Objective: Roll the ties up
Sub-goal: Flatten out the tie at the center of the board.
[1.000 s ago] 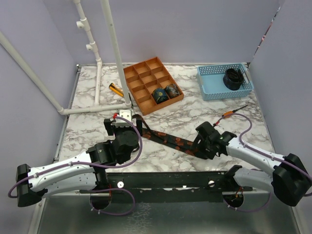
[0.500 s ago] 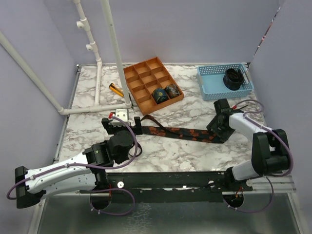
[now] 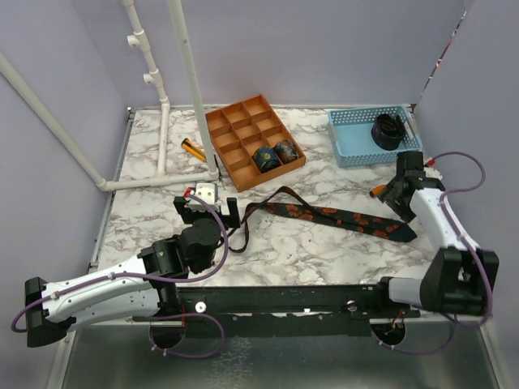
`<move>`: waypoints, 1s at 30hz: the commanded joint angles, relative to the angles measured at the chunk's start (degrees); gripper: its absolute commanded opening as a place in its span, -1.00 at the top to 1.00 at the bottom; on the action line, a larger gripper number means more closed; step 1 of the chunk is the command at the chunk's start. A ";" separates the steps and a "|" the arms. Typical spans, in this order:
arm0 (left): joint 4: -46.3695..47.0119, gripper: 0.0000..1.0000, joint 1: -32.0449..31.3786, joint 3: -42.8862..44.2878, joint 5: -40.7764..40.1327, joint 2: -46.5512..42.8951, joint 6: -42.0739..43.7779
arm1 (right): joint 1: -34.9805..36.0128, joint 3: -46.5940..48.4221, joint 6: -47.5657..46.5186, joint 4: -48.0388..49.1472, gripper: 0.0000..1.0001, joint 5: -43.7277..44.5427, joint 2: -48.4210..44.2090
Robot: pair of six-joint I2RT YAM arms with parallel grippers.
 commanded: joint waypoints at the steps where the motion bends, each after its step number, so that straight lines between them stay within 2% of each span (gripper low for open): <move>1: 0.56 -0.98 -0.24 0.74 1.80 0.34 0.49 | 10.88 -0.69 -1.85 5.20 -0.36 -8.47 -12.24; 3: 0.55 -0.98 -0.21 0.67 1.98 0.53 0.37 | 15.58 -3.12 0.34 8.12 -0.23 -12.23 -11.68; 5: 0.51 -0.98 -0.24 0.33 2.13 0.67 -0.06 | 18.67 -5.31 2.07 11.39 -0.05 -15.95 -7.92; 7: 0.43 -0.98 -0.24 0.05 2.56 0.97 -0.68 | 22.97 -6.47 2.93 15.24 0.05 -16.55 -3.88; 11: 0.21 -0.98 -0.23 0.00 4.26 1.29 -2.92 | 30.37 -4.48 3.45 18.63 0.03 -12.75 5.40; 14: -0.30 -0.98 -0.23 0.47 5.28 1.69 -4.52 | 30.67 -3.74 7.47 15.20 -0.01 -7.88 10.40; 18: -0.50 -0.98 -0.24 1.30 4.52 2.62 -4.58 | 26.36 -9.18 11.73 12.83 -0.06 -5.63 10.69; 24: 0.09 -0.98 -0.24 1.34 2.06 3.95 -2.97 | 8.32 -18.31 9.45 12.89 -0.10 -12.73 4.25; 25: 0.21 -0.98 -0.24 1.28 2.16 3.96 -2.55 | 7.78 -18.58 9.72 12.87 -0.10 -13.62 2.53; 30: 0.22 -0.98 -0.24 0.50 2.87 2.43 -0.89 | 5.39 -13.59 10.08 4.73 -0.12 -4.45 -1.99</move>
